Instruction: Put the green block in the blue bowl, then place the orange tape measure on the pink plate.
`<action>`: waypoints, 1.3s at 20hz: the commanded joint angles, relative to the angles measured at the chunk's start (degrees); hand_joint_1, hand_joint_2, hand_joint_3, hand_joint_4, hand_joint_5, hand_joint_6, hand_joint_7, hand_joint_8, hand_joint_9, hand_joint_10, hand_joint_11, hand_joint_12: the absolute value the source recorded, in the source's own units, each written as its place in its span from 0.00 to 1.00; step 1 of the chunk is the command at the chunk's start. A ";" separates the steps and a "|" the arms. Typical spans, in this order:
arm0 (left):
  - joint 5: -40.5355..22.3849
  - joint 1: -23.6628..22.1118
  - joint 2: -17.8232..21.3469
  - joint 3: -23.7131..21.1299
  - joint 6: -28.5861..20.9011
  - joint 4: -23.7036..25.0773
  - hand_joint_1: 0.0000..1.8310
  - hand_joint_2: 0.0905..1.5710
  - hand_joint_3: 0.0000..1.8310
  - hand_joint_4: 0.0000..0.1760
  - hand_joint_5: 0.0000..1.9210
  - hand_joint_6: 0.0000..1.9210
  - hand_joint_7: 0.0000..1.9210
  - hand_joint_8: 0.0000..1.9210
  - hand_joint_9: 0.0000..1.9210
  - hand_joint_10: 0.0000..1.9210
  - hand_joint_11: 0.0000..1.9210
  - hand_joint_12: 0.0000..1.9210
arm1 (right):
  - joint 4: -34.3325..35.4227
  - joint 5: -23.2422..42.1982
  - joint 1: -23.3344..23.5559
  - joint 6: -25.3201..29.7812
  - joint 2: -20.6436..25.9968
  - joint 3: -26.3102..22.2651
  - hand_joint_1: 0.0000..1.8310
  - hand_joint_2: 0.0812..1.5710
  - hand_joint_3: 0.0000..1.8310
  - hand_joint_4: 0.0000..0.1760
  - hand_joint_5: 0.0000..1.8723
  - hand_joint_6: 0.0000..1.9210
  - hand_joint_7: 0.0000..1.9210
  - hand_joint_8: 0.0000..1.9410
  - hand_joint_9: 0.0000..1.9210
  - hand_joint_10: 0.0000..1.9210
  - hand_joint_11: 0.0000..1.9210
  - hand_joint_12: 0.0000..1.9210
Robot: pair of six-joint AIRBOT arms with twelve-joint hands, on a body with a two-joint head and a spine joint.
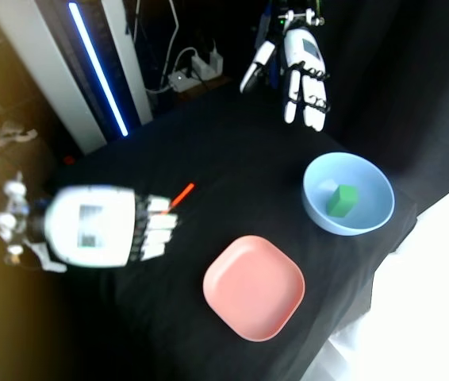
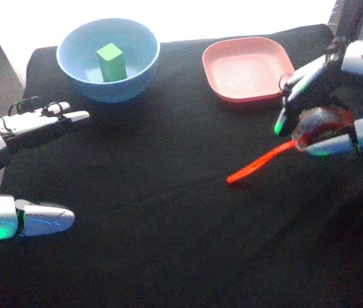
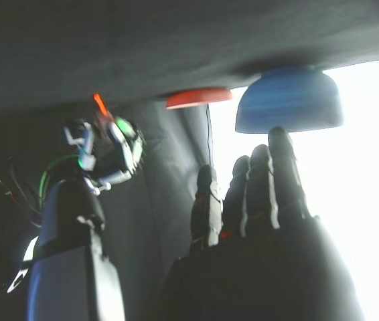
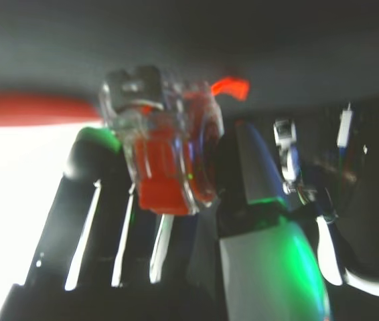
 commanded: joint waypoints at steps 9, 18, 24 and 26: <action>-7.35 -0.11 -0.10 0.14 -0.63 -1.34 0.34 0.59 0.00 0.76 0.08 0.00 0.00 0.00 0.01 0.00 0.00 0.20 | 4.02 3.61 13.85 0.08 -5.01 9.66 0.69 0.70 0.00 0.00 0.62 0.22 0.44 0.74 0.37 0.99 0.39 1.00; -7.12 -0.11 -0.72 0.64 -1.06 -1.23 0.34 0.59 0.00 0.59 0.10 0.00 0.01 0.00 0.01 0.00 0.00 0.18 | 0.84 -10.08 14.82 0.11 -18.95 23.80 0.77 0.63 0.00 0.00 0.62 0.32 0.75 0.00 0.56 0.59 0.49 0.65; -7.07 -0.15 -1.29 1.16 -1.62 -0.92 0.34 0.59 0.00 0.57 0.10 0.00 0.01 0.00 0.01 0.00 0.00 0.14 | -2.01 -14.05 15.63 0.12 -21.95 26.88 0.71 0.52 0.00 0.00 0.32 0.01 0.44 0.00 0.36 0.24 0.14 0.60; -7.23 -0.13 -1.36 1.17 -1.74 -0.92 0.33 0.59 0.00 0.56 0.11 0.00 0.01 0.00 0.01 0.00 0.00 0.10 | -1.97 -14.04 16.18 0.23 -21.89 27.07 0.53 0.49 0.00 0.82 0.07 0.00 0.08 0.00 0.08 0.02 0.00 0.43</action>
